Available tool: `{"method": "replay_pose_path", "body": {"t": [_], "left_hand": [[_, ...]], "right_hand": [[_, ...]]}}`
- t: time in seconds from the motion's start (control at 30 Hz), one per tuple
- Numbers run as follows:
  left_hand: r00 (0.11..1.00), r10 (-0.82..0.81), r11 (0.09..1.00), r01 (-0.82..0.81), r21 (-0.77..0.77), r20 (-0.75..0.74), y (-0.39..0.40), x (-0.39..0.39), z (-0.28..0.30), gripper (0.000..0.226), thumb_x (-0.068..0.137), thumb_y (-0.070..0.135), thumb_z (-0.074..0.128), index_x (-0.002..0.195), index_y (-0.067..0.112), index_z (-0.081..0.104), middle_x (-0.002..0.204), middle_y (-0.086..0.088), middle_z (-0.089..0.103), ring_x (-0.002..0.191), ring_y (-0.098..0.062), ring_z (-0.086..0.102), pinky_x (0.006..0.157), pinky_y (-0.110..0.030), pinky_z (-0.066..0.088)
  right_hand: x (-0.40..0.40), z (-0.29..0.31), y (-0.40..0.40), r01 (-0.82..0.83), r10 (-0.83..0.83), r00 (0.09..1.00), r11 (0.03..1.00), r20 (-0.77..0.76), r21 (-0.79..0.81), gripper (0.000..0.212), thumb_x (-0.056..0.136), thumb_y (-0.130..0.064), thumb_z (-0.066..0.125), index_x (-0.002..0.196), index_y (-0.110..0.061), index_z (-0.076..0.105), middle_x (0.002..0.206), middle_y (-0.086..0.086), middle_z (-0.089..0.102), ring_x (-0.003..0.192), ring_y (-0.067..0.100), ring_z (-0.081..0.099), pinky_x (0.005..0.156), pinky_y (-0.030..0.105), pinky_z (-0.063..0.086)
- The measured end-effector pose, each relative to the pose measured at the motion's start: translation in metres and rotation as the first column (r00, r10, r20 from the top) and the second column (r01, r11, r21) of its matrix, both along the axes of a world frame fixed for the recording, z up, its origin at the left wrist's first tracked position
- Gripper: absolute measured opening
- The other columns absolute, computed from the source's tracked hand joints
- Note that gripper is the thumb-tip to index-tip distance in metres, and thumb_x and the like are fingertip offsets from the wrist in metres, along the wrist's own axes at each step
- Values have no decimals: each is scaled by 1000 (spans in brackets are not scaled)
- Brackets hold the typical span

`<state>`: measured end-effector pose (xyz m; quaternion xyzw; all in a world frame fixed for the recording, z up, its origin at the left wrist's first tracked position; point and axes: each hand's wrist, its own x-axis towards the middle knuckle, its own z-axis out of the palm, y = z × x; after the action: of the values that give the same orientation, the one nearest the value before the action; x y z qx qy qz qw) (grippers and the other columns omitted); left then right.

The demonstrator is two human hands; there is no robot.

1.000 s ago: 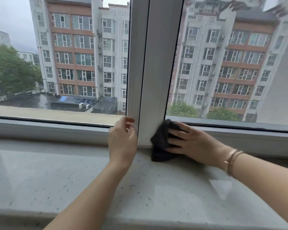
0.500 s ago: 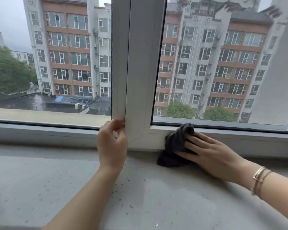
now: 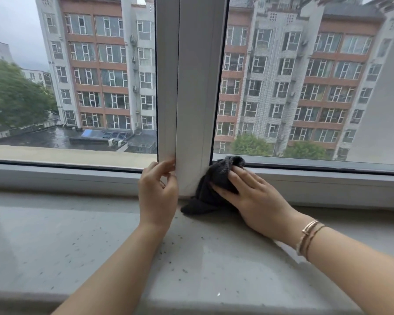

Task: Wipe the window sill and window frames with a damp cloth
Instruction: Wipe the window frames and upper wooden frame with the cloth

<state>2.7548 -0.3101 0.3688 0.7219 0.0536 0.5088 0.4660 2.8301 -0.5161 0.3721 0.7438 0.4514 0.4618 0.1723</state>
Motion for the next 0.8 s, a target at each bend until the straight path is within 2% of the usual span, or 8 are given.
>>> {"method": "replay_pose_path", "body": {"t": [0.13, 0.2, 0.3, 0.43, 0.57, 0.7, 0.8], "left_hand": [[998, -43, 998, 41, -50, -40, -4, -1, 1, 44, 80, -9, 50, 110, 16, 70, 87, 7, 61, 89, -11, 59, 77, -17, 43], [997, -59, 996, 56, -67, -53, -5, -1, 1, 45, 80, -8, 50, 113, 16, 69, 85, 11, 58, 84, -12, 57, 74, -20, 42], [994, -87, 993, 82, -81, -66, -7, -1, 2, 47, 79, -9, 49, 115, 16, 69, 83, 13, 56, 80, -13, 55, 72, -25, 42], [994, -77, 996, 73, -57, -78, -9, -3, 4, 50, 79, -10, 49, 117, 15, 68, 88, 5, 60, 86, -11, 57, 75, -15, 41], [992, -87, 996, 83, -43, -96, -13, -4, 6, 52, 80, -9, 49, 122, 17, 65, 90, 5, 59, 88, -12, 55, 74, -16, 41], [990, -100, 994, 96, -43, -96, -14, -7, 6, 53, 81, -10, 48, 124, 18, 63, 91, 2, 58, 86, -12, 53, 67, -11, 39], [992, -84, 995, 79, -55, -94, -14, -5, 5, 51, 81, -10, 48, 124, 15, 64, 91, -1, 57, 83, -11, 52, 65, -11, 38]], "right_hand": [[2, 3, -37, 111, -113, 991, 993, -73, -26, 58, 75, -11, 43, 131, -18, 56, 127, 21, 41, 119, 42, 41, 108, 49, 34], [-2, 3, -36, 141, -141, 983, 990, -115, -3, 58, 74, -12, 45, 130, -18, 57, 124, 21, 42, 117, 45, 42, 103, 53, 39], [-14, 2, -3, 109, -99, 982, 992, -159, 60, 54, 75, -16, 42, 125, -19, 61, 123, 23, 49, 116, 44, 43, 105, 53, 38], [-17, 3, 24, 63, -51, 985, 996, -166, 66, 55, 74, -18, 38, 124, -21, 62, 124, 22, 52, 117, 40, 42, 104, 48, 38], [-5, 9, -28, 116, -116, 979, 993, -168, -15, 57, 74, -15, 39, 128, -21, 59, 127, 23, 48, 120, 42, 45, 105, 49, 39], [-7, 13, -75, 220, -209, 955, 975, -208, 33, 57, 71, -15, 35, 119, -19, 66, 120, 25, 52, 115, 44, 46, 101, 51, 42], [-20, 13, -65, 233, -196, 950, 963, -242, 136, 54, 68, -17, 37, 110, -19, 71, 117, 26, 55, 112, 46, 50, 99, 53, 42]]}}
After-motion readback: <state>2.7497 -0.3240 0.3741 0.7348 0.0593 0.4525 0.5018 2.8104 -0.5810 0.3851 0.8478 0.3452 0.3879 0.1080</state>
